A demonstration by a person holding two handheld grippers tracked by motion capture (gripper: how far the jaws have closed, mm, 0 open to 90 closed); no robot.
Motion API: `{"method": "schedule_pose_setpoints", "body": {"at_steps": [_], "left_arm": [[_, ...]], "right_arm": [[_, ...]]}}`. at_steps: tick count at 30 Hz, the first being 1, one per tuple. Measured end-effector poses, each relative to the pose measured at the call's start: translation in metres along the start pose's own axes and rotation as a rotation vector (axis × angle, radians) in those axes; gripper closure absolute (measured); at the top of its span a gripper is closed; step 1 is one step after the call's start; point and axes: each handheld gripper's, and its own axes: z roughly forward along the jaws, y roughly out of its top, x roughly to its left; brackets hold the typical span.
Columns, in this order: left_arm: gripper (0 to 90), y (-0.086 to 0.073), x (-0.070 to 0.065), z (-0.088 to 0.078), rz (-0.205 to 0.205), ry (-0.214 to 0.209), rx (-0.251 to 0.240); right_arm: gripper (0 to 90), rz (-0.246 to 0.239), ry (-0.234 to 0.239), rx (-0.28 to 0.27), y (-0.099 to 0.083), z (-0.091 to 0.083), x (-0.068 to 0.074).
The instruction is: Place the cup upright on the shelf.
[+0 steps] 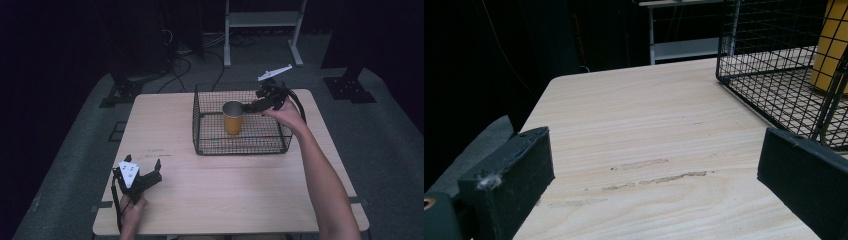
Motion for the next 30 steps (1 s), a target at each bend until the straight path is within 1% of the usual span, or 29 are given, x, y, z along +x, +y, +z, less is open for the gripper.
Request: {"method": "schedule_pose_setpoints", "body": {"at_steps": [8,14,21,24,30], "left_arm": [[0.8,0.0,0.0,0.0,0.003,-0.002,0.0],[0.8,0.0,0.0,0.0,0.002,-0.001,0.0],[0.8,0.0,0.0,0.0,0.003,-0.001,0.0],[0.8,0.0,0.0,0.0,0.004,-0.002,0.0],[0.8,0.0,-0.001,0.0,0.006,-0.001,0.0]], "right_arm": [[1.1,-0.001,0.014,-0.009,-0.007,-0.011,0.003],[1.2,-0.008,0.012,-0.018,-0.009,-0.018,0.004],[1.2,-0.012,0.021,-0.03,-0.011,-0.025,0.006],[1.2,-0.022,0.025,-0.025,-0.015,-0.027,0.008],[1.2,-0.021,0.03,-0.027,-0.022,-0.032,0.009]]}}
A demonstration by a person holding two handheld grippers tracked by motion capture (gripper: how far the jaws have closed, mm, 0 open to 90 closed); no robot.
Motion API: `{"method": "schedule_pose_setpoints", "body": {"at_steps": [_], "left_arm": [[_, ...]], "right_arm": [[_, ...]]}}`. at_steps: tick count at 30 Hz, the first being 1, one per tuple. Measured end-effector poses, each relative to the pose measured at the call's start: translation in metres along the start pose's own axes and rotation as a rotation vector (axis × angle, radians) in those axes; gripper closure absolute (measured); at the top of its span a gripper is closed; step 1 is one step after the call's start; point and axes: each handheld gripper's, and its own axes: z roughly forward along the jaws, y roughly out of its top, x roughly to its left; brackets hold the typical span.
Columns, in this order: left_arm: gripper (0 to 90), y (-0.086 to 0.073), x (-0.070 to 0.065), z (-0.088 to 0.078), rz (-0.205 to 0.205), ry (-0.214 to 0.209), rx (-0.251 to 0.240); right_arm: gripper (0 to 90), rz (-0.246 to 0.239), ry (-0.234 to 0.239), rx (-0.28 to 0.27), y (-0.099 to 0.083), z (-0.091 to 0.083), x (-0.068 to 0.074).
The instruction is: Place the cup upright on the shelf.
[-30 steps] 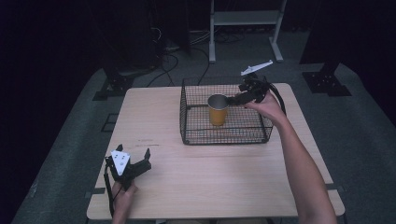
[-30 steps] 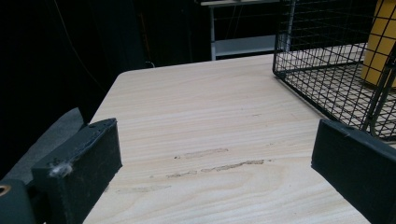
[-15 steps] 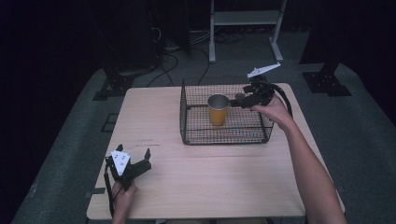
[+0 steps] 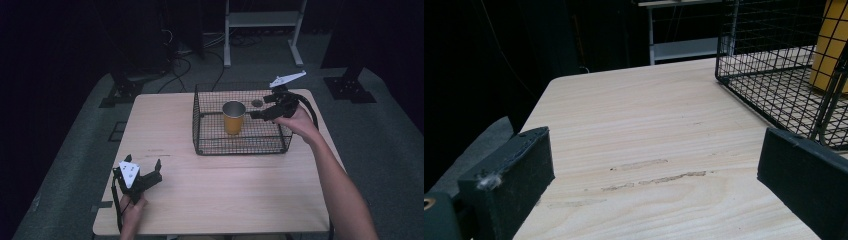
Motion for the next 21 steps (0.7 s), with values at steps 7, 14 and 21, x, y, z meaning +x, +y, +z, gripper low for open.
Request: {"method": "schedule_pose_setpoints", "body": {"at_steps": [7,14,21], "left_arm": [[0.8,0.0,0.0,0.0,0.0,0.0,0.0],[0.8,0.0,0.0,0.0,0.001,0.0,0.0],[0.8,0.0,0.0,0.0,0.002,0.0,-0.001]], "right_arm": [[1.2,0.001,0.011,-0.014,-0.007,-0.007,0.001],[1.2,-0.006,0.024,-0.013,-0.015,-0.011,0.005],[1.2,-0.006,0.034,-0.014,-0.025,-0.016,0.008]]}}
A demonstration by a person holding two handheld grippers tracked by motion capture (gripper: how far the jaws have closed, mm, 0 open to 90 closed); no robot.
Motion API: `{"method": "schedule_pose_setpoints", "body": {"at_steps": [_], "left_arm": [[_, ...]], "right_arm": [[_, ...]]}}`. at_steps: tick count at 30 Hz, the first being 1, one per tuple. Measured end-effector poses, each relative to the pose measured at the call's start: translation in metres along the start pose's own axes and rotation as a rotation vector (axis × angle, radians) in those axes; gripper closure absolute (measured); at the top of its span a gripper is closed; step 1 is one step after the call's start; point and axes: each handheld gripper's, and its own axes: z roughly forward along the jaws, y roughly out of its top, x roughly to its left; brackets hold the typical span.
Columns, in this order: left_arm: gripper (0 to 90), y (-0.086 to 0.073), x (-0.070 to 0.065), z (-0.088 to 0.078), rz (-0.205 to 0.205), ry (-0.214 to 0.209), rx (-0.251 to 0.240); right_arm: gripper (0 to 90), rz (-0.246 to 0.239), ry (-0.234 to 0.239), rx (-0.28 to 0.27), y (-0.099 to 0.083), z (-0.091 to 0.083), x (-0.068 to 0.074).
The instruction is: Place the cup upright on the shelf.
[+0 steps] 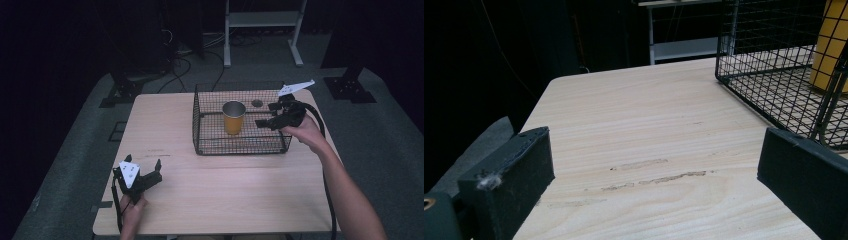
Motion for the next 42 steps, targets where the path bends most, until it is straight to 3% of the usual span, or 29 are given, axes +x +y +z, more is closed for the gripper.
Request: {"method": "schedule_pose_setpoints", "body": {"at_steps": [35,42], "left_arm": [[0.8,0.0,-0.001,0.0,0.002,0.003,0.004],[0.8,0.0,-0.001,0.0,0.003,0.003,0.004]], "right_arm": [[1.3,-0.022,0.032,-0.005,-0.052,-0.011,0.02],[1.3,-0.022,0.04,-0.027,-0.063,-0.019,0.025]]}}
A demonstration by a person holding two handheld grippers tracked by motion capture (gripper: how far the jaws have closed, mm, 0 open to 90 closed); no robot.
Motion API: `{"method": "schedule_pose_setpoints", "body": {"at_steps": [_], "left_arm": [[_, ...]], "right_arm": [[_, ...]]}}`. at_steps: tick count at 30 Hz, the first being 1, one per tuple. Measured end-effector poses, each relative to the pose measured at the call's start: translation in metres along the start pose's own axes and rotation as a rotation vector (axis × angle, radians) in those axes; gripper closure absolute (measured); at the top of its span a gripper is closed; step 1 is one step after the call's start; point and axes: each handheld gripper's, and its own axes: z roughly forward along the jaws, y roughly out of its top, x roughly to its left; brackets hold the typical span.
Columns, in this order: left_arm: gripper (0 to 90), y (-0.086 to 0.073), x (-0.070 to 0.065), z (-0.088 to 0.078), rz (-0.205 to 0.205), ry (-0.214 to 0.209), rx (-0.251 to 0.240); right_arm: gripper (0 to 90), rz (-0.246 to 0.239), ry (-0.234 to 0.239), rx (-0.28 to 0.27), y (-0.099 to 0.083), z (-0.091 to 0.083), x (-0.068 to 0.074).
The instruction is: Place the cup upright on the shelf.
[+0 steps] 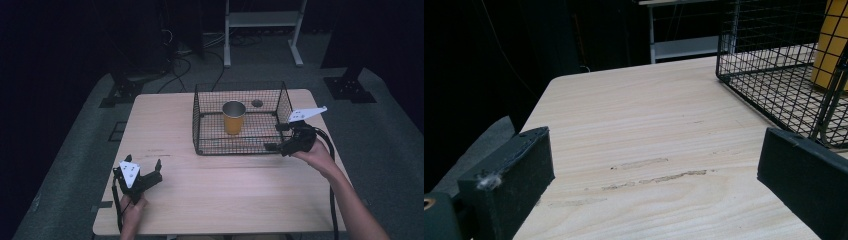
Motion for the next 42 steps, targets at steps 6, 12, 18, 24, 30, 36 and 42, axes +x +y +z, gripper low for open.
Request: {"method": "schedule_pose_setpoints", "body": {"at_steps": [6,12,18,24,30,36,42], "left_arm": [[0.8,0.0,0.0,0.0,-0.003,0.001,0.001],[0.8,0.0,0.0,0.0,-0.001,0.001,0.002],[0.8,0.0,0.0,0.0,-0.002,0.002,0.001],[0.8,0.0,0.0,0.0,0.0,0.002,0.001],[0.8,0.0,0.0,0.0,-0.001,0.002,0.0],[0.8,0.0,0.0,0.0,0.0,0.002,0.001],[0.8,0.0,0.0,0.0,0.0,0.002,0.001]], "right_arm": [[1.3,0.002,-0.002,0.001,-0.013,-0.004,0.004],[1.3,0.012,0.002,-0.012,-0.025,-0.009,0.007],[1.3,0.019,0.001,-0.016,-0.034,-0.014,0.008],[9.0,0.023,-0.005,-0.029,-0.041,-0.02,0.008],[12.1,0.031,-0.011,-0.035,-0.05,-0.024,0.011],[12.1,0.043,-0.015,-0.038,-0.061,-0.027,0.012],[12.0,0.049,-0.016,-0.037,-0.068,-0.029,0.014]]}}
